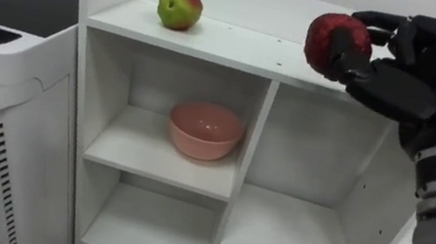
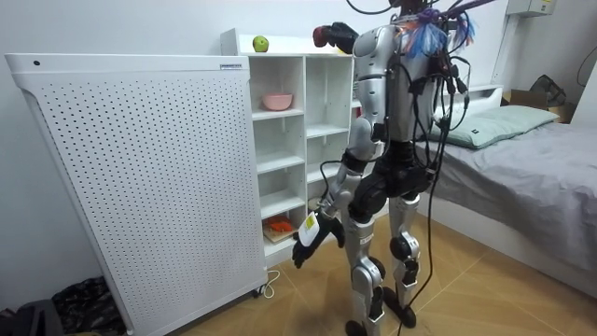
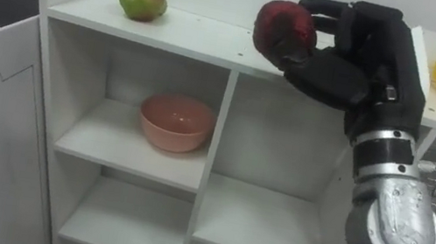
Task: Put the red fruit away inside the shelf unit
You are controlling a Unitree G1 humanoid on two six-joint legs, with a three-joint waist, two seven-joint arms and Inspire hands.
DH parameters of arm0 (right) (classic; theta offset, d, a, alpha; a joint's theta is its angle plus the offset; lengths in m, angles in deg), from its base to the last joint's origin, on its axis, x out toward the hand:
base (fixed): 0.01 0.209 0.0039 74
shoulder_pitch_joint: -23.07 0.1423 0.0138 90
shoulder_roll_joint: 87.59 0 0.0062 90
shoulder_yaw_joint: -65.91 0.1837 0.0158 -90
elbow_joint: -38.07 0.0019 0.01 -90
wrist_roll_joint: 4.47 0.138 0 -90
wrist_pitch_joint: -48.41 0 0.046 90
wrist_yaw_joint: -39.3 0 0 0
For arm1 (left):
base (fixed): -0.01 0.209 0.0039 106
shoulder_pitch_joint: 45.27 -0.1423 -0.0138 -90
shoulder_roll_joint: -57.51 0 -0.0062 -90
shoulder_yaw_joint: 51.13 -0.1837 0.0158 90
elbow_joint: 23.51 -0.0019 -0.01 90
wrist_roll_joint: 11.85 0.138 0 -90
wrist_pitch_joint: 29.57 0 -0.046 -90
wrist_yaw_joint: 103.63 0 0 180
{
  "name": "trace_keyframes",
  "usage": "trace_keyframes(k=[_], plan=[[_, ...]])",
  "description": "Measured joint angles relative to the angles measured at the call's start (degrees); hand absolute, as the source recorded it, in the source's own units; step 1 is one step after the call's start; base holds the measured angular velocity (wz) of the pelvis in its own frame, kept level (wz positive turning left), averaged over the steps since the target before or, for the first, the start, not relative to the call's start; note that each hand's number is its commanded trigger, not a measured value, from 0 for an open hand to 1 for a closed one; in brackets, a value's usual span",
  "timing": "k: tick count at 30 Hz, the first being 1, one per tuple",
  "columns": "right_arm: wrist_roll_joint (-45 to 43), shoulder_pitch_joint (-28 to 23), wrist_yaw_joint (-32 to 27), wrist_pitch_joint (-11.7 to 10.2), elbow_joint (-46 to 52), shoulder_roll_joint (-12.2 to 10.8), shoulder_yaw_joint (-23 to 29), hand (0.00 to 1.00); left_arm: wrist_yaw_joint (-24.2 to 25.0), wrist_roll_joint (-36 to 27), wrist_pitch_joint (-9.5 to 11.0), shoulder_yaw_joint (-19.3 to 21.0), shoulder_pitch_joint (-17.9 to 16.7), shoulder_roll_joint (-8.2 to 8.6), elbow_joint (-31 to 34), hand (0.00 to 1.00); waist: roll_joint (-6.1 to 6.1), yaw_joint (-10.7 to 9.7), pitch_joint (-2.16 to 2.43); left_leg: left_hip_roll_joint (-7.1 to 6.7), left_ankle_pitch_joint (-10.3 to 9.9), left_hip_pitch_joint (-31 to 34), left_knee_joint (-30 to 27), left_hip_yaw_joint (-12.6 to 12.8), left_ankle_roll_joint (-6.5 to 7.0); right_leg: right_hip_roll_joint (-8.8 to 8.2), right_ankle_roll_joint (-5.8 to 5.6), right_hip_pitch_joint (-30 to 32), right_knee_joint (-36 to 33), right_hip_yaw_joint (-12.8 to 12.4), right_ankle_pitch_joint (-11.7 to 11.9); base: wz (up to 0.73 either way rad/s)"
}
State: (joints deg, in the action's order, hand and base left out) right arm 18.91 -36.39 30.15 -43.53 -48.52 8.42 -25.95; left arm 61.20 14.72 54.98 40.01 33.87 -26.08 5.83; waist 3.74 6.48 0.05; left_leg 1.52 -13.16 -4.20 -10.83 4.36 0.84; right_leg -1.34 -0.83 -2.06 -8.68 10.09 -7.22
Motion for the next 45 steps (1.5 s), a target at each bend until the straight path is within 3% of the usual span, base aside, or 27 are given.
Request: trace_keyframes(k=[3, 5, 7, 13, 16, 21, 24, 28, 31, 32, 35, 39, 43, 45], plan=[[1.7, -3.2, 0.7, 0.0, 0.0, -1.0, -1.6, 1.0, 0.0, 0.0, -0.3, -1.2, 0.1, 0.06, -1.5, 0.0, 0.02, 0.0, -0.01, -0.02, 0.0, 0.2, 0.1, 0.2, 0.0, 0.04, 0.16, 0.3, -0.1, -0.3, 0.1, -0.06], [2.8, -5.5, 0.6, 0.0, 0.0, -3.5, -1.9, 1.0, -0.4, -0.1, -0.3, -1.4, 0.6, 0.06, -1.6, 0.0, 0.05, 0.1, 0.02, 0.0, 0.0, 0.8, 0.1, 0.3, 0.0, 0.15, 0.33, 1.1, -0.2, -0.5, 0.3, -0.06], [2.9, -7.4, 0.8, 0.0, 0.0, -4.7, -2.6, 1.0, -0.4, -0.1, -0.3, -1.5, 1.4, 0.1, -1.7, 0.0, -0.23, 0.1, -0.07, 0.02, 0.0, 1.2, 0.0, 0.3, 0.0, 0.21, 0.35, 1.3, -0.1, -0.5, 0.4, 0.0], [3.1, -14.7, 2.4, -0.3, -0.6, -5.9, -4.5, 1.0, -0.5, -2.4, 1.5, -2.1, 2.6, 0.48, -2.1, 0.0, -0.92, 0.3, 0.05, 0.04, 0.1, 1.9, 0.1, 0.9, 0.01, 0.25, 0.36, 2.3, -0.2, -0.9, 0.4, -0.05], [4.1, -16.2, 2.5, -1.9, -4.7, -6.3, -6.0, 1.0, -0.9, -3.2, 2.3, -3.3, 3.4, 0.73, -3.5, 0.0, -1.3, -0.1, 0.06, 0.12, 0.1, 2.5, 0.0, 1.7, 0.01, 0.35, 0.39, 3.3, -0.3, -1.7, 0.4, -0.14], [8.6, -19.5, 2.6, -2.4, -12.5, -9.0, -6.3, 1.0, -1.3, -10.4, 3.3, -5.0, 4.1, 0.62, -4.6, 0.0, -1.29, -0.4, 0.08, 0.14, 0.2, 5.5, -1.0, 1.7, 0.05, 0.15, 0.44, 6.4, -1.5, -1.6, 0.5, -0.01], [13.6, -20.3, 2.6, -2.9, -22.0, -9.7, -8.2, 1.0, -2.1, -13.4, 4.3, -7.2, 4.9, 0.41, -7.0, 0.0, -1.34, -0.1, -0.05, 0.11, 0.2, 8.3, -2.6, 1.6, 0.1, -0.25, 0.44, 9.3, -3.2, -1.3, 0.5, 0.0], [24.4, -20.0, 2.8, -3.2, -34.1, -13.0, -8.2, 1.0, -2.1, -15.9, 4.8, -9.3, 6.6, 0.65, -8.6, 0.0, -2.0, -0.2, -1.11, -0.29, 0.3, 15.5, -6.8, 0.9, 0.28, -1.31, 0.51, 16.1, -7.1, -0.7, 0.4, 0.09], [34.6, -18.3, 2.7, -3.3, -40.1, -13.3, -8.1, 1.0, -2.2, -15.9, 5.4, -9.4, 6.9, 0.66, -8.5, 0.0, -2.61, 0.4, -1.75, -0.82, 0.4, 21.4, -10.3, 0.4, 0.68, -2.32, 1.05, 22.5, -11.9, -0.4, 0.0, 0.09], [38.3, -16.2, 2.7, -3.5, -43.2, -13.3, -8.1, 1.0, -2.2, -16.0, 5.4, -10.2, 6.9, 0.61, -8.6, 0.0, -2.91, 0.6, -2.27, -1.07, 0.2, 23.8, -11.7, 0.2, 0.86, -2.74, 1.3, 24.9, -13.9, -0.5, -0.3, 0.04], [48.1, -11.6, 2.7, -3.6, -49.2, -13.1, -7.3, 1.0, -2.1, -17.1, 4.8, -12.3, 7.3, 0.89, -8.3, 0.0, -3.39, 1.3, -2.75, -1.62, 0.0, 29.8, -15.0, 0.2, 0.96, -3.84, 1.78, 31.1, -18.2, -0.4, -0.9, 0.13], [57.4, -8.6, 3.1, -3.6, -51.3, -12.9, -3.3, 1.0, -2.1, -18.5, 4.1, -12.6, 7.1, 0.9, -7.0, 0.0, -3.73, 2.6, -2.97, -1.91, 0.2, 36.2, -19.0, -0.6, 0.83, -4.97, 2.21, 37.1, -21.8, 0.2, -1.7, 0.19], [64.5, -2.8, 3.1, -3.6, -54.3, -10.7, -0.3, 1.0, -2.1, -21.8, 3.3, -13.5, 7.3, 1.0, -3.9, 0.0, -3.84, 3.8, -2.96, -2.61, 1.4, 43.0, -21.5, -1.0, 0.79, -6.5, 1.92, 43.9, -25.4, 0.3, -2.0, 0.16], [67.5, -0.4, 3.2, -3.8, -56.1, -9.9, 1.2, 1.0, -2.2, -22.6, 3.4, -14.4, 7.4, 0.83, -3.4, 0.0, -4.04, 4.5, -2.99, -3.08, 1.8, 44.2, -21.8, -1.4, 0.76, -6.78, 2.37, 44.9, -25.4, 1.0, -1.6, 0.1]])
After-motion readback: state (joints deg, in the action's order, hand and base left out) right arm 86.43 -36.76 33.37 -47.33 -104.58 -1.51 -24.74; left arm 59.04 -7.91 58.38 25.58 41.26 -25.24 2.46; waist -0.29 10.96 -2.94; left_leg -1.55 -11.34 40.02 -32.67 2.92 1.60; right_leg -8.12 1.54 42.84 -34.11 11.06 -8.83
